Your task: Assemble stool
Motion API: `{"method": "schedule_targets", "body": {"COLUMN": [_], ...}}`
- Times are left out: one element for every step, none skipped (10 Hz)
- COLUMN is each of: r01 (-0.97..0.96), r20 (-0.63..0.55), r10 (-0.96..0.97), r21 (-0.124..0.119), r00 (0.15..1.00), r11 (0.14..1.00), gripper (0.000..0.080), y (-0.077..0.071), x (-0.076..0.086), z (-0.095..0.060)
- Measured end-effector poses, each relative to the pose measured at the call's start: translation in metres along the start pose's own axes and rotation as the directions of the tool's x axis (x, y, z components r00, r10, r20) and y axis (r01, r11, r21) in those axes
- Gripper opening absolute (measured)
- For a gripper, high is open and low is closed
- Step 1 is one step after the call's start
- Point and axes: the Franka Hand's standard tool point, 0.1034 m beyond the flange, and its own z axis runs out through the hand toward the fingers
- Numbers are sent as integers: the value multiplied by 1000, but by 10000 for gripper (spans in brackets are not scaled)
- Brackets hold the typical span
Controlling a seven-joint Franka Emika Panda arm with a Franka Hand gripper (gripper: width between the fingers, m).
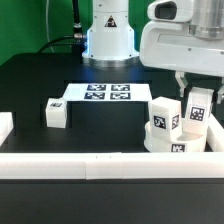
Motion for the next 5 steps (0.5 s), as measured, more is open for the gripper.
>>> {"method": "schedule_targets", "body": {"r01": [-73, -226, -346, -449, -519], "r20": [-1, -8, 4, 27, 41], "r10": [73, 227, 346, 448, 517], "r21": [6, 29, 44, 55, 59], "r00": [997, 974, 938, 894, 855], "r11": [997, 974, 937, 892, 853], "gripper": [335, 335, 335, 335, 335], "y": [-1, -1, 1, 3, 3], "x": [0, -1, -3, -3, -2], "z": [0, 0, 0, 0, 0]}}
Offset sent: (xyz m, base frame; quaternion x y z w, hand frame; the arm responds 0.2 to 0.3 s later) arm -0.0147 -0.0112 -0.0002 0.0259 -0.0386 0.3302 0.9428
